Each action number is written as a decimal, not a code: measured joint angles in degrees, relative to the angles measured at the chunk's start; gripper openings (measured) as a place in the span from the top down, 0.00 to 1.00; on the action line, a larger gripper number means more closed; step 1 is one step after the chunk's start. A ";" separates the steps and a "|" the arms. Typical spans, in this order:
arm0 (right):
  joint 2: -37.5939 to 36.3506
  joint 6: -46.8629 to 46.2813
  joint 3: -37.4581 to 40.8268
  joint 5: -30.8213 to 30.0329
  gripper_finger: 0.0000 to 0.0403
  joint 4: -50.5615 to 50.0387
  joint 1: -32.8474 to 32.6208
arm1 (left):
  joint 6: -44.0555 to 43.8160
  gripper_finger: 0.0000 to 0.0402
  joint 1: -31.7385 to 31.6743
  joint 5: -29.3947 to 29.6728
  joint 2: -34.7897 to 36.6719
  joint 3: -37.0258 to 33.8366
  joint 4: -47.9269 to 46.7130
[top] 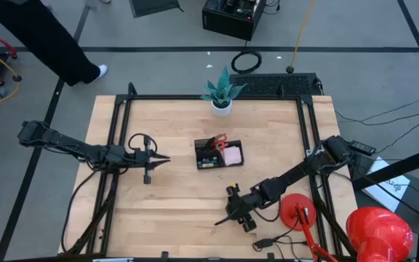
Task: Pick and place office supplies into organizer
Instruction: Put the blue binder clip into the black desk organizer
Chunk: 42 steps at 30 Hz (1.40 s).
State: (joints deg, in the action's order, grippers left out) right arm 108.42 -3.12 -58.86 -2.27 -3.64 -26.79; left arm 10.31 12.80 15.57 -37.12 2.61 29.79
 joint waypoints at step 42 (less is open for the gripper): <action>-6.20 4.12 -0.66 1.85 0.84 1.41 2.81 | 0.11 0.90 -0.01 0.48 0.01 0.02 -0.13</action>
State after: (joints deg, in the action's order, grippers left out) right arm 102.22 1.00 -59.52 -0.43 -2.23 -23.98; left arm 10.41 12.79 16.05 -37.11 2.63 29.66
